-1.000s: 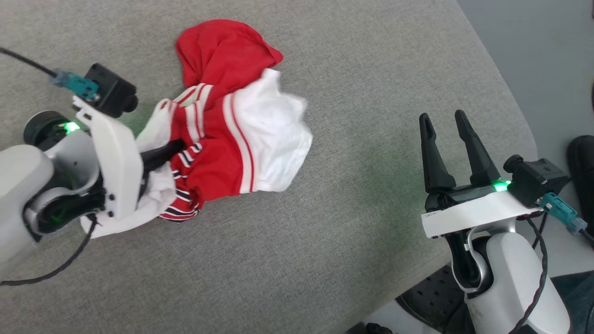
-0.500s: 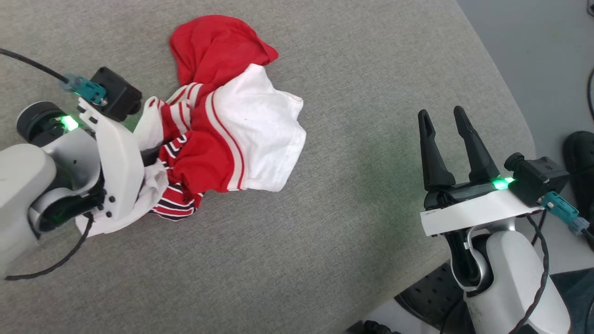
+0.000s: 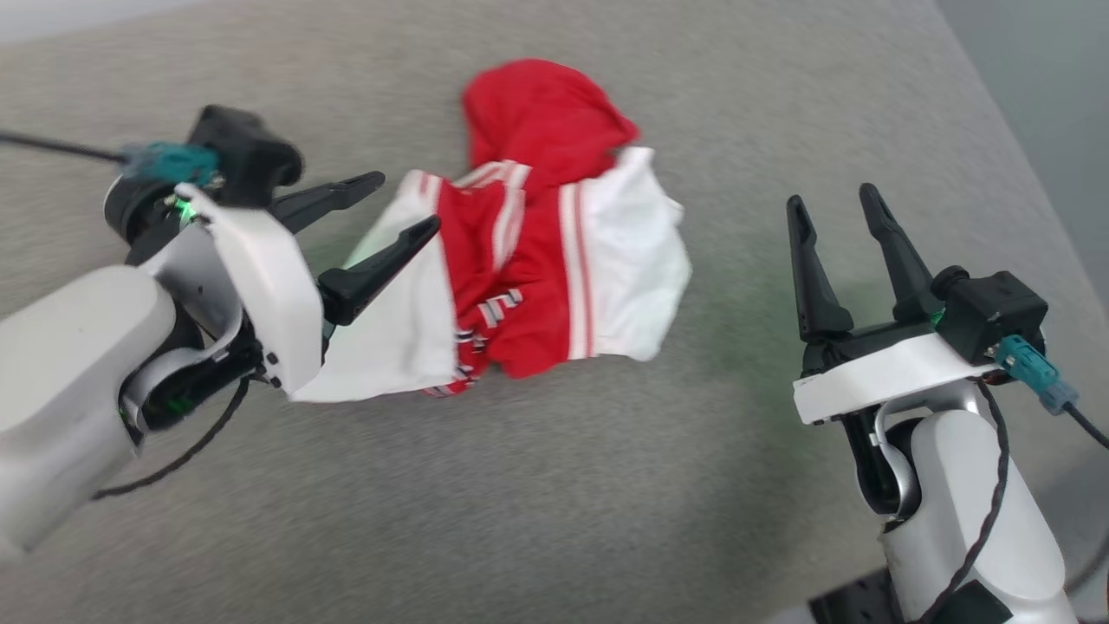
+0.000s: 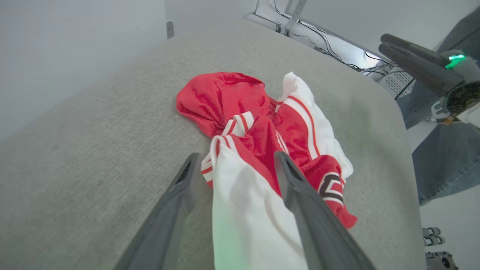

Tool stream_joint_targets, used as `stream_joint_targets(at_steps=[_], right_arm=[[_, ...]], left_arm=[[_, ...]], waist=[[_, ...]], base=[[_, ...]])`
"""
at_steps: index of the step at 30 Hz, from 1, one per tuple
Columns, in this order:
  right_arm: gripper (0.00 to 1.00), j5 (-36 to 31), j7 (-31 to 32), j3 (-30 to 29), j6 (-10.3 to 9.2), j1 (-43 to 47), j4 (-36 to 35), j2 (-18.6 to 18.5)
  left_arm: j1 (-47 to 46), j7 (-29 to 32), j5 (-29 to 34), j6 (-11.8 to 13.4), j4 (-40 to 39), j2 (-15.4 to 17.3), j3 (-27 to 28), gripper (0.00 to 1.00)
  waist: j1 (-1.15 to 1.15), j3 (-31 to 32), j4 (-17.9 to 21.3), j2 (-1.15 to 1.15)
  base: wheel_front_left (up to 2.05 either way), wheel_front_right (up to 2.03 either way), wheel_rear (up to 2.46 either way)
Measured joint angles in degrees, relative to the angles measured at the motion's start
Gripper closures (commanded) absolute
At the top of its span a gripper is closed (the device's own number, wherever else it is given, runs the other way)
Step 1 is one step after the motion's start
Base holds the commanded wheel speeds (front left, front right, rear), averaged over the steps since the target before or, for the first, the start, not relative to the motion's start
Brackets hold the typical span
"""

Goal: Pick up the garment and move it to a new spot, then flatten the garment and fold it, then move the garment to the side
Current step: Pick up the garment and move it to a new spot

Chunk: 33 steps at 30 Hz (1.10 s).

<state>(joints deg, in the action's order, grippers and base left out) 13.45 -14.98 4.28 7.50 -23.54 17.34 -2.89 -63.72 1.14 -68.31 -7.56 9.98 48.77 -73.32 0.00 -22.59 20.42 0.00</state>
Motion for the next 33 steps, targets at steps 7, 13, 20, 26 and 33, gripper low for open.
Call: stream_joint_targets(at_steps=[7, 13, 20, 26, 33], right_arm=[[0.0, -6.01, 0.0, -2.68, 0.0, -0.09, 3.92, 0.01], [0.0, -9.45, 0.0, -5.71, 0.01, 0.88, 5.6, 0.03], [0.0, -12.05, 0.0, -9.99, 0.01, 4.58, 6.42, 0.0], [0.0, -12.44, 0.0, -11.88, 0.01, 8.51, 6.51, 0.0], [0.0, -12.25, 0.0, -12.89, 0.01, 12.31, 5.83, -0.36]], left_arm=[[9.78, -13.95, -7.83, 0.0, 7.97, -2.03, 0.56, 0.0], [18.36, -16.03, -9.77, 0.02, 16.35, -4.22, 3.8, 0.0], [30.66, -16.12, -4.74, 0.01, 20.96, -9.28, 18.45, 0.0], [40.1, -16.13, 5.68, 0.01, 21.01, -12.26, 31.48, 0.0], [52.6, -16.12, 23.24, 0.51, 16.64, -18.04, 50.09, 0.0]], waist=[[0.0, 4.19, -6.91, 0.0], [0.0, 7.0, -11.95, 0.0], [0.0, 10.93, -18.14, 0.0], [0.0, 15.14, -21.21, 0.0], [0.0, 19.0, -22.44, 0.0]], base=[[0.0, 0.0, 0.0], [0.0, 0.0, 0.0], [0.0, 0.0, 0.0], [0.0, 0.0, 0.0], [0.0, 0.0, 0.0]])
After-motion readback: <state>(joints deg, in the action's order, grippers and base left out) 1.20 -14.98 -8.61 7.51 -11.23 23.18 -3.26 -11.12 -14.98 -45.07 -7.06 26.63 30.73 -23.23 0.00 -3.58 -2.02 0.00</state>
